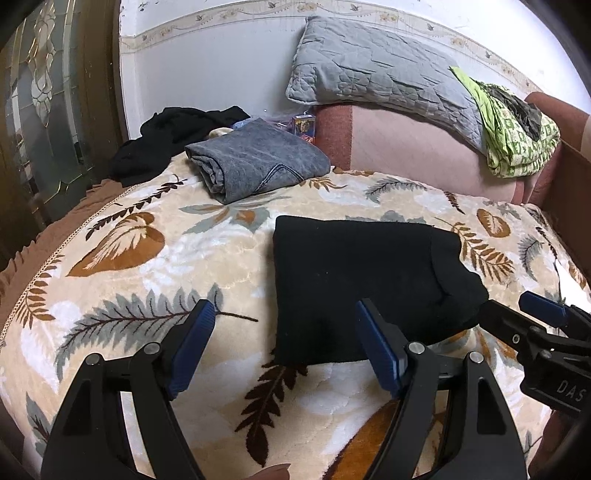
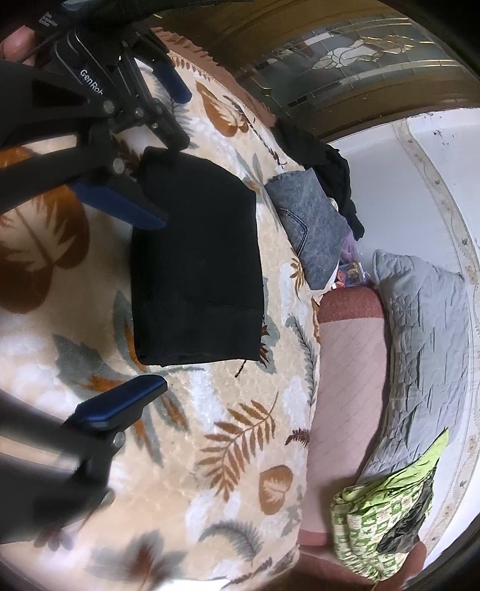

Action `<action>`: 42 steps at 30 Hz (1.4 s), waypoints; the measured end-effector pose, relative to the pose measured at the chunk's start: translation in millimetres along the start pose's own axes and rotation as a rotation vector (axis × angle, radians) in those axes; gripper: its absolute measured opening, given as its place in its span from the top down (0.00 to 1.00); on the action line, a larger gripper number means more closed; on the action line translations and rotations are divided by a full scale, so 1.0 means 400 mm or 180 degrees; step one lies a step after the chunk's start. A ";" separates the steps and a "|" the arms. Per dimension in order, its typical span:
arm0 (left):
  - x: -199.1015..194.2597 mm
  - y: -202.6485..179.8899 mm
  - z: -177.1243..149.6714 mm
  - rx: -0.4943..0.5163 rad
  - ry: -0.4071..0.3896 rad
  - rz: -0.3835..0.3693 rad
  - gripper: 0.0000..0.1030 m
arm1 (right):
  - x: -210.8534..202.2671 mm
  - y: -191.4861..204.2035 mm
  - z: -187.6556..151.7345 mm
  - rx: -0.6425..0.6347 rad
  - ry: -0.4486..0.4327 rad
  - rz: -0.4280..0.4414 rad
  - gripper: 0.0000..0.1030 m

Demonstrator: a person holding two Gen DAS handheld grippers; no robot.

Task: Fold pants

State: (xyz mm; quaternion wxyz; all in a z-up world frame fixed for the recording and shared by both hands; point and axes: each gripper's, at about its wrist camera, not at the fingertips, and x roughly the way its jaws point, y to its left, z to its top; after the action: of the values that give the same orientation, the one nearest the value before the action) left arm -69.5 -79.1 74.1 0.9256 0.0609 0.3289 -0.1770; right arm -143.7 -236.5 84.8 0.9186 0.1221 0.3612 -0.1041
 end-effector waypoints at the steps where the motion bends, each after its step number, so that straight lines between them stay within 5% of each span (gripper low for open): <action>1: 0.002 -0.001 0.000 0.0006 0.0005 0.0002 0.24 | 0.000 0.000 0.000 -0.0004 -0.0004 -0.0007 0.20; 42: 0.001 0.004 0.002 -0.0005 -0.0058 0.0017 0.24 | 0.007 -0.002 -0.002 0.0012 0.0028 0.0028 0.20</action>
State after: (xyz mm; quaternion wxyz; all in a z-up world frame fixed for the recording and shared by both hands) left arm -68.4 -78.0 74.5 0.9291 0.0595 0.3205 -0.1748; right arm -142.2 -237.3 82.1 0.9172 0.1260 0.3646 -0.1002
